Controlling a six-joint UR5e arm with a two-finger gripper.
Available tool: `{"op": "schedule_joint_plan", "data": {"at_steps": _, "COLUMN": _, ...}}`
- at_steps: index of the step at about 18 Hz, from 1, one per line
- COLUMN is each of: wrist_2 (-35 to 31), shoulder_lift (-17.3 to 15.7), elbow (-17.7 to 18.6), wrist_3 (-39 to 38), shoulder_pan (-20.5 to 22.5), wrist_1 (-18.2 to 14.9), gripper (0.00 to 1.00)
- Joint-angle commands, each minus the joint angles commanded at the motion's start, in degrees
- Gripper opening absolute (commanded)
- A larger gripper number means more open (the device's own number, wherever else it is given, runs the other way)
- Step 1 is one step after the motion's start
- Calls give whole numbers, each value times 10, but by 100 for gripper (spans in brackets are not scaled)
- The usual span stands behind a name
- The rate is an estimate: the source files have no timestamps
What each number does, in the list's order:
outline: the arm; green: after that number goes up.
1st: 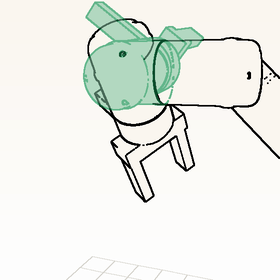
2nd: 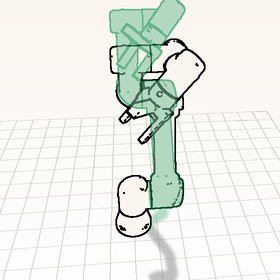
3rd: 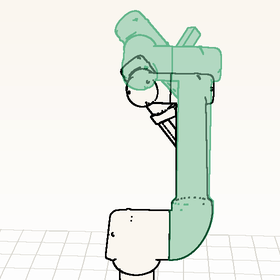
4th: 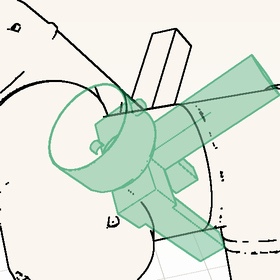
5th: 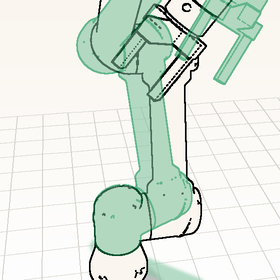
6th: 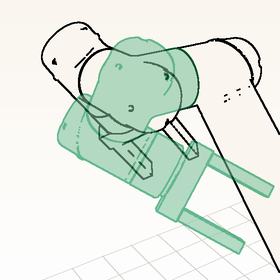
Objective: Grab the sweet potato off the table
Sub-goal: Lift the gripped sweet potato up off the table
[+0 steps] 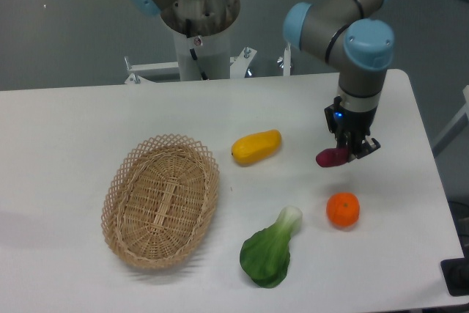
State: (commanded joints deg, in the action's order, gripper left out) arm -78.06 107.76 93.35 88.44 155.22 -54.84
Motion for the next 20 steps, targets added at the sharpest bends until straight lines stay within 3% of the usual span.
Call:
{"op": "schedule_joint_plan", "data": {"at_steps": 7, "wrist_2": 14, "shoulder_lift": -11, "elbow": -41, "wrist_3": -119, "shoulder_pan": -35, "wrist_1": 0, "gripper": 11}}
{"op": "schedule_joint_plan", "data": {"at_steps": 13, "wrist_2": 13, "shoulder_lift": -20, "elbow": -53, "wrist_3": -121, "shoulder_pan": -37, "wrist_1": -28, "gripper": 11}}
{"op": "schedule_joint_plan", "data": {"at_steps": 20, "wrist_2": 14, "shoulder_lift": -31, "elbow": -54, "wrist_3": -124, "shoulder_pan": -38, "wrist_1": -28, "gripper": 12}}
